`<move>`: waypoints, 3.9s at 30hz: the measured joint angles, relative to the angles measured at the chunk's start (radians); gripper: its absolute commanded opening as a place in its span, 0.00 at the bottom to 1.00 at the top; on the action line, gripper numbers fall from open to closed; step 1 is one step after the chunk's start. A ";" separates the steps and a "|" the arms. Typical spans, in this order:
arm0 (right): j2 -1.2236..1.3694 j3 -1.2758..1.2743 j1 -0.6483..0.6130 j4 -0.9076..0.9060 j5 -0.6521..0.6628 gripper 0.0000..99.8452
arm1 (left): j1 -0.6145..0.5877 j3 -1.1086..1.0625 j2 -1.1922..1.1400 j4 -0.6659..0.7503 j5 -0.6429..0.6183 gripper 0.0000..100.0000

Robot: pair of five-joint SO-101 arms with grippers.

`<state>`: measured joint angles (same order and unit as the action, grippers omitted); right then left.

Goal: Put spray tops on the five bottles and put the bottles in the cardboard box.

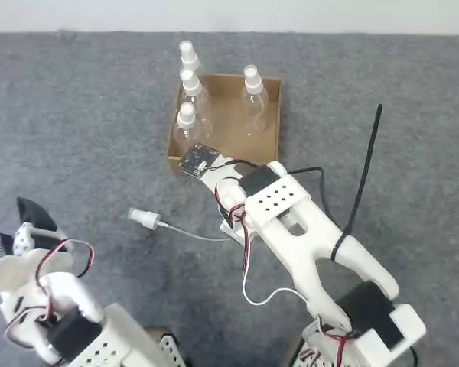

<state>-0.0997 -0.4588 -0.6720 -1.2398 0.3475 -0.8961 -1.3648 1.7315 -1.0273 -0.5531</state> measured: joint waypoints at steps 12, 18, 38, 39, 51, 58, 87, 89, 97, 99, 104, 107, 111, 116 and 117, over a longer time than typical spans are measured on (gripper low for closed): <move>0.000 0.000 0.015 0.055 0.112 0.20 | 0.000 0.000 0.000 0.000 0.000 0.22; 0.087 0.008 0.023 0.137 0.120 0.20 | 0.000 0.000 0.000 0.000 0.000 0.22; 0.161 0.041 0.020 -0.009 0.207 0.20 | 0.000 -0.014 -0.002 0.000 0.012 0.22; 0.161 0.043 0.020 -0.023 0.219 0.20 | 0.000 -0.014 -0.002 0.000 0.012 0.22; 0.172 0.129 0.017 -0.138 0.239 0.33 | 0.000 -0.014 -0.002 0.002 0.012 0.22; 0.198 0.130 0.017 -0.129 0.293 0.32 | 0.000 -0.014 -0.002 0.002 0.012 0.22; 0.319 0.135 0.006 0.008 0.308 0.09 | 0.000 -0.014 -0.002 0.002 0.012 0.22; 0.319 0.135 0.006 0.009 0.308 0.08 | 0.000 -0.014 -0.002 0.002 0.012 0.22; 0.319 0.135 0.006 0.006 0.192 0.08 | 0.000 -0.014 -0.002 0.002 0.014 0.22; 0.319 0.135 0.006 0.006 0.157 0.08 | 0.000 -0.014 -0.002 0.002 0.014 0.22; 0.319 0.138 0.006 -0.011 0.104 0.09 | 0.000 -0.014 -0.002 0.002 0.014 0.22; 0.319 0.138 -0.011 -0.063 0.097 0.09 | 0.029 -0.014 -0.002 0.002 0.009 0.22; 0.319 0.138 -0.044 -0.103 0.095 0.09 | 0.080 -0.014 -0.002 0.002 0.014 0.22; 0.296 0.138 -0.057 -0.110 0.095 0.08 | 0.091 -0.014 -0.002 0.002 0.014 0.22; 0.281 0.138 -0.057 -0.117 0.095 0.08 | 0.091 -0.014 -0.002 0.002 0.014 0.22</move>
<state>0.1811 -0.3207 -0.7288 -1.3564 0.4427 -0.8055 -1.3786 1.7300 -1.0257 -0.5393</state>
